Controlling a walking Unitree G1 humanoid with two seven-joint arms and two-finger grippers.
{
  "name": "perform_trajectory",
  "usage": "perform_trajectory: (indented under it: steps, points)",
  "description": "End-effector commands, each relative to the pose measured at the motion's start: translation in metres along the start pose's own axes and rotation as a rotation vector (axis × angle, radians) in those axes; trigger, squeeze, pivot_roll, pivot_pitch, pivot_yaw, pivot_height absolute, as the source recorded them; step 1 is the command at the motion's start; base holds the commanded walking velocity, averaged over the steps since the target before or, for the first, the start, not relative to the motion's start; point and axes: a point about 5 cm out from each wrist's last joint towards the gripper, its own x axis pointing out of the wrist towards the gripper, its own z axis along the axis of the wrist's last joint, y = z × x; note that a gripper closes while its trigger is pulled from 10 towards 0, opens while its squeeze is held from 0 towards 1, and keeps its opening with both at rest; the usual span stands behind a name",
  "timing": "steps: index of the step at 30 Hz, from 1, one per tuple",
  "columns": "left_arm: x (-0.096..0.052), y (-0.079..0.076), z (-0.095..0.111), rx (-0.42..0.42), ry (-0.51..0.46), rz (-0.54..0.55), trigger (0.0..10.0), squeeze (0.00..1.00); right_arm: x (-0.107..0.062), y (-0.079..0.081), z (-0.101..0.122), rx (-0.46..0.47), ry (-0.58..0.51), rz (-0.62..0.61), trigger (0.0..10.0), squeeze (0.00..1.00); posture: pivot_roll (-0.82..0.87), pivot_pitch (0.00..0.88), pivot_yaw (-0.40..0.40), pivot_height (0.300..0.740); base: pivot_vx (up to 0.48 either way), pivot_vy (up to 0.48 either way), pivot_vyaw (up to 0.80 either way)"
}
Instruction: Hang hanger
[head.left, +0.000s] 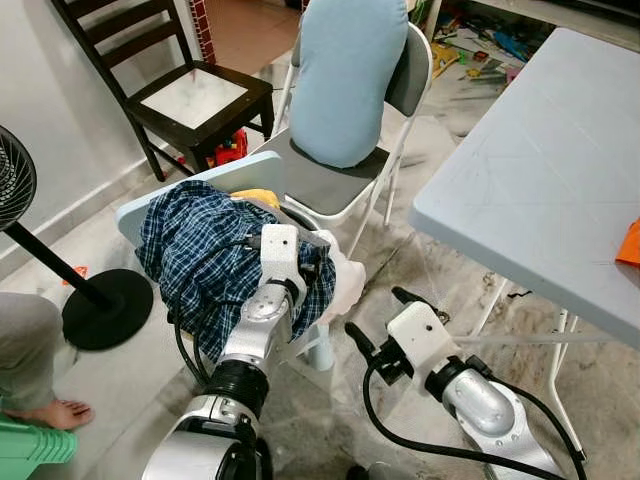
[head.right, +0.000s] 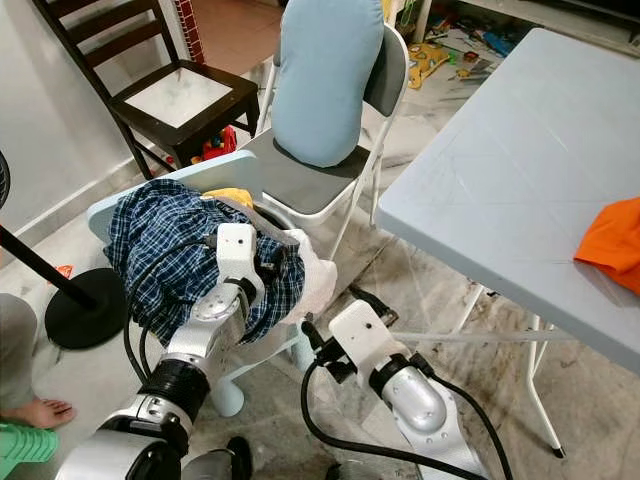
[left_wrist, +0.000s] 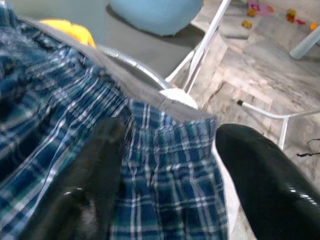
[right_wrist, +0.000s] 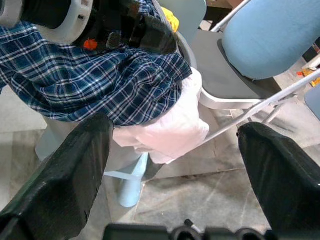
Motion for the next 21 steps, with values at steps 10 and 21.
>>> perform_trajectory:
  steps: [10,21]
  points:
    - [0.004,-0.002,-0.006,0.004,0.045,-0.019,10.0,1.0,-0.014,0.001,0.003,-0.003,0.011,-0.026,10.0,0.0,-0.21,0.26,-0.006,0.74,0.0,0.0,0.0]
    - [0.005,-0.008,-0.013,0.021,0.092,-0.053,5.6,0.0,-0.026,0.006,0.003,0.018,0.04,-0.045,10.0,0.0,-0.24,0.292,0.007,0.74,0.0,0.0,0.0]
